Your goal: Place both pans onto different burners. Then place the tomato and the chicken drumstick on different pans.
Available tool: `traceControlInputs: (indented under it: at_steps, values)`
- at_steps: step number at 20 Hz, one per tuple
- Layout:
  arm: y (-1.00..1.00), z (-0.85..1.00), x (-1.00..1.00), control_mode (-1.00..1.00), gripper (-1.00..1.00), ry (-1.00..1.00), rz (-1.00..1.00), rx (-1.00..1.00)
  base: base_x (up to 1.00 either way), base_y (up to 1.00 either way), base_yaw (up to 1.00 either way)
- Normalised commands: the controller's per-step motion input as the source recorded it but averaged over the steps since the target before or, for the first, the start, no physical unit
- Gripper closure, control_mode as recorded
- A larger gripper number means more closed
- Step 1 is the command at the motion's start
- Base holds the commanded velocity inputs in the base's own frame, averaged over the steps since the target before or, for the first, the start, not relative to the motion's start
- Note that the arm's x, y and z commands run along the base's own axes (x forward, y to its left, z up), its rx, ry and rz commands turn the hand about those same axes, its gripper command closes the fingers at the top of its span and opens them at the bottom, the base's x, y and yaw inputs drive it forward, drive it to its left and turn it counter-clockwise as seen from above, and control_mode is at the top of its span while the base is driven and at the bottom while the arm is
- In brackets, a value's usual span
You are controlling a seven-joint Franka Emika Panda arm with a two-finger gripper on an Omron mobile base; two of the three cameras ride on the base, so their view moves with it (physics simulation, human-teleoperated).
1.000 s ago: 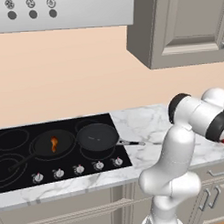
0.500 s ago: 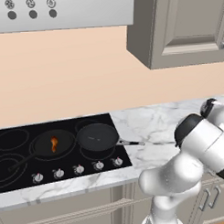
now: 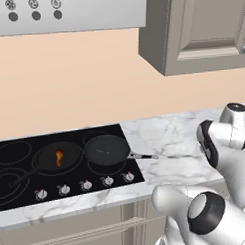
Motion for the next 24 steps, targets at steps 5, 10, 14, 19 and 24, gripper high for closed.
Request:
traceControlInputs:
  at_steps: [5, 10, 14, 19, 24]
  values:
    - [0.87, 0.46, -0.09, -1.0, 1.0, 0.04, 0.0, 0.0, 0.0, 0.0, 0.0]
    - [0.79, 0.55, 0.0, -1.0, 1.0, 0.04, 0.0, 0.03, 0.0, 0.0, 0.0]
    - [0.78, 0.52, 0.0, -1.0, 1.0, 0.02, 0.0, 0.03, 0.0, 0.0, 0.0]
    - [0.86, 0.33, 0.0, -1.0, 1.0, 0.04, 0.0, 0.08, 0.0, 0.0, 0.0]
    - [0.9, 0.3, 0.11, -1.0, 1.0, 0.08, 0.02, 0.12, 0.0, 0.0, 0.0]
